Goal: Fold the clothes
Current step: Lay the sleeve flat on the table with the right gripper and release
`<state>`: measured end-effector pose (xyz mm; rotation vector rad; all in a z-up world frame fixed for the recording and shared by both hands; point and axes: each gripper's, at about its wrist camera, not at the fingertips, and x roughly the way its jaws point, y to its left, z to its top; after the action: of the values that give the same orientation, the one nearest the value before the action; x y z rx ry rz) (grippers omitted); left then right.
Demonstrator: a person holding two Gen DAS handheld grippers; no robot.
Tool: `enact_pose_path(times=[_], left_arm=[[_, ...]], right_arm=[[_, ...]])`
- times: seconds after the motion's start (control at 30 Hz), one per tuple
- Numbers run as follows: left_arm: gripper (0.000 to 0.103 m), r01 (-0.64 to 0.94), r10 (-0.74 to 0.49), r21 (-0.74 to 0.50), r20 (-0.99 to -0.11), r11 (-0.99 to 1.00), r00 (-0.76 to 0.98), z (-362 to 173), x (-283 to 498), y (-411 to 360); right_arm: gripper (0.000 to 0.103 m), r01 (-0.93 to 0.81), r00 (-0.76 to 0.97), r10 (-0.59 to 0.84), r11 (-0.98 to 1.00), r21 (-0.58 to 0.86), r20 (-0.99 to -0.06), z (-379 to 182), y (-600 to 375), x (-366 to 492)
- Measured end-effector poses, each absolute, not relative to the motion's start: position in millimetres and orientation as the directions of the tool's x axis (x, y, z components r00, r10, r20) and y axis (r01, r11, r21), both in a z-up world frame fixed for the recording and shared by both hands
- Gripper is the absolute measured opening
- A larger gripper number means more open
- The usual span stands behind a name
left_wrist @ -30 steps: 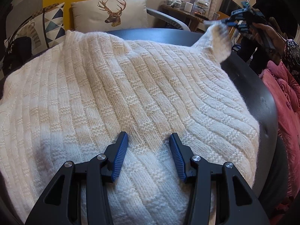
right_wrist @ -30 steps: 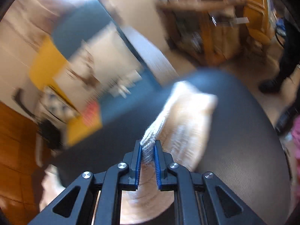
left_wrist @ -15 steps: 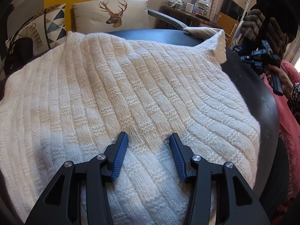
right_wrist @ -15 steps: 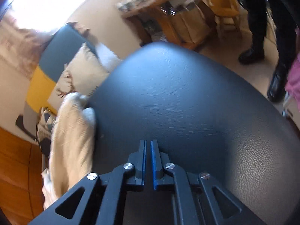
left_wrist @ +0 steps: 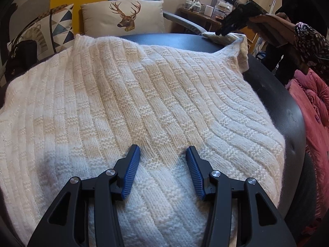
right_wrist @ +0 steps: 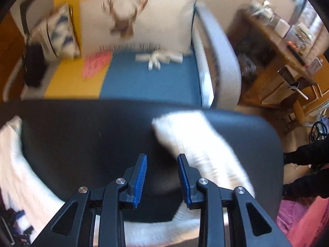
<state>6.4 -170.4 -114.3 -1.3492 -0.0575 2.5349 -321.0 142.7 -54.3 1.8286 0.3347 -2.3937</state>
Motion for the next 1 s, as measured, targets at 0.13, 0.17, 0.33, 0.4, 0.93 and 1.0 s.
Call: enact_pose_path(times=[0.13, 0.17, 0.33, 0.4, 0.93, 1.0], left_arm=[[0.05, -0.217, 0.27, -0.179, -0.804, -0.96, -0.53, -115, 6, -173], [0.05, -0.217, 0.271, -0.18, -0.803, -0.959, -0.531, -115, 6, -174], [0.05, -0.217, 0.282, -0.193, -0.799, -0.957, -0.531, -115, 5, -178], [0.05, -0.218, 0.283, -0.194, -0.799, -0.957, -0.531, -115, 5, -178], [0.051, -0.237, 0.279, -0.183, -0.832, -0.954, -0.48, -96, 10, -200], [0.051, -0.238, 0.279, -0.18, -0.823, -0.954, -0.495, -91, 11, -201]], right_arm=[[0.029, 0.077, -0.262, 0.189, -0.973, -0.216, -0.946, -68, 197, -299], [0.029, 0.034, -0.265, 0.2, -0.976, -0.216, -0.943, -69, 215, -287], [0.029, -0.147, -0.306, 0.12, -0.986, -0.078, -0.944, -84, 300, -215], [0.03, -0.169, -0.353, 0.068, -0.986, -0.008, -0.933, -85, 311, -188], [0.029, -0.147, -0.286, -0.08, -0.981, 0.126, -0.955, -82, 300, -194], [0.029, -0.114, -0.209, -0.125, -0.982, 0.152, -0.97, -93, 299, -174]])
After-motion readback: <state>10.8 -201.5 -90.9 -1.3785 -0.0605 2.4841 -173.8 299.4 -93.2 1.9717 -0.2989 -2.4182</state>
